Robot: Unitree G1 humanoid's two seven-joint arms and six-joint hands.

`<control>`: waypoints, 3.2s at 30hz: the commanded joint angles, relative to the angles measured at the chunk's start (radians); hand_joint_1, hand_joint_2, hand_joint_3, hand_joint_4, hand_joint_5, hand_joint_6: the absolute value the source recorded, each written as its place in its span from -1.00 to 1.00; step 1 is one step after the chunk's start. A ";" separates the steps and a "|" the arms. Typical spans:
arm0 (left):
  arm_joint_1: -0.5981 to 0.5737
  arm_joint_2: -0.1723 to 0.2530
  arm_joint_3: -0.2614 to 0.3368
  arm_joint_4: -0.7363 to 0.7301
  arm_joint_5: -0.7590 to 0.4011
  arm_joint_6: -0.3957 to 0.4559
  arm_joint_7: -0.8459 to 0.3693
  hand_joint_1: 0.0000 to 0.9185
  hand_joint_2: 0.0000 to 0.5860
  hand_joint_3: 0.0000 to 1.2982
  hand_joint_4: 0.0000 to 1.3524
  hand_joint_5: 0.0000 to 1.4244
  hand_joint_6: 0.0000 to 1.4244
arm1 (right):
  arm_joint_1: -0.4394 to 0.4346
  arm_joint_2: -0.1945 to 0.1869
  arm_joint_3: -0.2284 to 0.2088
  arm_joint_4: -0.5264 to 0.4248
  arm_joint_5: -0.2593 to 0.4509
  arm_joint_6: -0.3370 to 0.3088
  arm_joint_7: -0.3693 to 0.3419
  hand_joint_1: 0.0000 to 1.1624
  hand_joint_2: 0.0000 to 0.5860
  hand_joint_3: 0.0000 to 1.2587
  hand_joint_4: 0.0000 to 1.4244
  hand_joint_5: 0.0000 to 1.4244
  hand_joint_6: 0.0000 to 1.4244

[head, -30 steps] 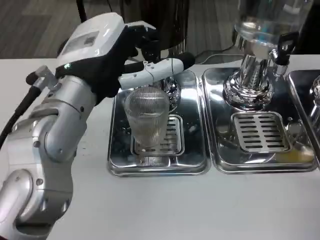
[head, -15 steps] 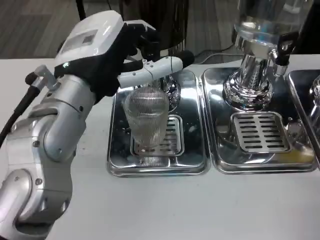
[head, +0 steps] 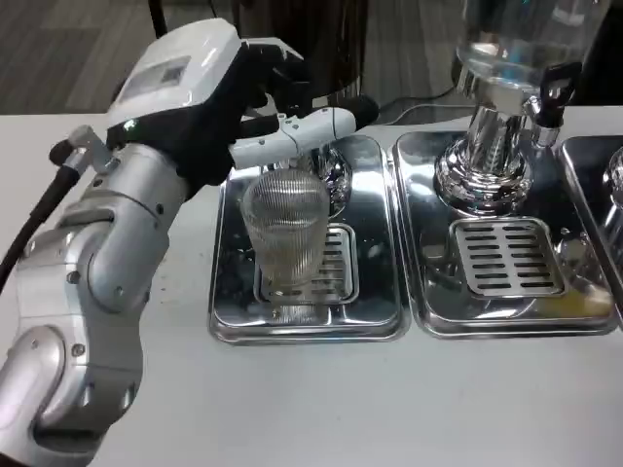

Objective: Grasp the cup under the faucet to collect the drink, then remove the cup.

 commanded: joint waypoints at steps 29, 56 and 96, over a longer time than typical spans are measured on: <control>0.012 -0.022 -0.004 -0.010 0.041 -0.010 -0.022 -0.94 -0.66 -0.21 -0.07 -0.35 -0.27 | 0.004 0.004 -0.009 0.005 0.020 -0.008 -0.005 0.12 0.56 -0.69 -0.70 -0.81 -0.91; 0.033 -0.031 0.002 -0.041 0.058 -0.002 -0.031 -0.94 -0.66 -0.21 -0.06 -0.33 -0.27 | 0.014 0.002 -0.013 -0.003 0.031 -0.014 -0.003 0.12 0.56 -0.70 -0.70 -0.81 -0.91; 0.036 -0.044 0.010 -0.044 0.070 -0.004 -0.035 -0.94 -0.66 -0.21 -0.05 -0.32 -0.27 | 0.017 0.004 -0.014 -0.005 0.035 -0.017 -0.003 0.12 0.56 -0.70 -0.70 -0.81 -0.89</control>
